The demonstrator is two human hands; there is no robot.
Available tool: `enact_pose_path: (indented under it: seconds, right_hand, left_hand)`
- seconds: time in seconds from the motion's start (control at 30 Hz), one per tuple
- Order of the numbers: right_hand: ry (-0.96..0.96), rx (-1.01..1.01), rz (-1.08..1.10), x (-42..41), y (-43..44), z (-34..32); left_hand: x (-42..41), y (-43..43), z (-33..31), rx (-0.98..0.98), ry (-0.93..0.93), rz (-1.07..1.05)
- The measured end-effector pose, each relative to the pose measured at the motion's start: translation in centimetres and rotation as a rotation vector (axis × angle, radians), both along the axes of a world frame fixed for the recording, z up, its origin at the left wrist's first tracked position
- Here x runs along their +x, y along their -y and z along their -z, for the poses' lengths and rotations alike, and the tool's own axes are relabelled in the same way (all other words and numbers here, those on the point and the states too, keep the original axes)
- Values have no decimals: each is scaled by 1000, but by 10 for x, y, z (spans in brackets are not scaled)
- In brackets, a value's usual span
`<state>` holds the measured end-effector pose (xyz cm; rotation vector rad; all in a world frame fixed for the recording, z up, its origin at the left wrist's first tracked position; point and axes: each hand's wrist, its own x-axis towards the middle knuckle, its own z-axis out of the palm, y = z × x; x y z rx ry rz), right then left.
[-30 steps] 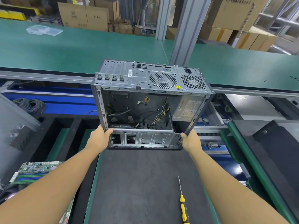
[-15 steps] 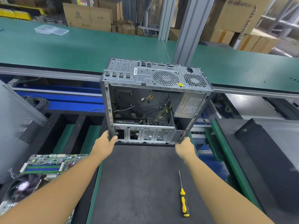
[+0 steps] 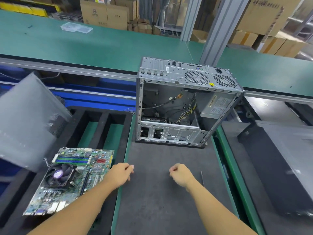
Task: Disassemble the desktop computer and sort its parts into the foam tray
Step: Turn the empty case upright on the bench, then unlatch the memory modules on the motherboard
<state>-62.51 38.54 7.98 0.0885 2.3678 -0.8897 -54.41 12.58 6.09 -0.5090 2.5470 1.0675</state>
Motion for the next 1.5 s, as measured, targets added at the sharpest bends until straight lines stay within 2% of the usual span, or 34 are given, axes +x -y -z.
enact_pose_path:
  seconds: [0.2,0.4,0.6,0.7,0.77,0.87,1.0,1.27,1.4,1.5]
  right_hand:
    - [56,-208,59,34,53,-6]
    - [122,-273,0,70,114,-8]
    - [160,-295,-39,100,176,-3]
    - [178,-311,9,113,201,0]
    - [177,-319,65,121,213,3]
    - [138,-272,146,126,226,10]
    - [146,-192,152,130,235,12]
    - [233,-178,197,131,248,12]
    - [247,-246,330,128,251,20]
    - [250,-308,438,130,253,24]
  left_hand:
    - [38,28,2,79,-96,-45]
    - [85,75,-1,67,-242,-139]
    - [130,129,1,-40,-436,-404]
    - [147,158,7,-116,-531,-581]
    - [155,175,12,-129,-500,-656]
    - [162,199,24,-160,-304,-738]
    - [167,216,34,-163,-62,-650]
    - [145,220,29,21,-17,-727]
    - [139,228,32,117,40,-842]
    - [142,235,37,174,77,-792]
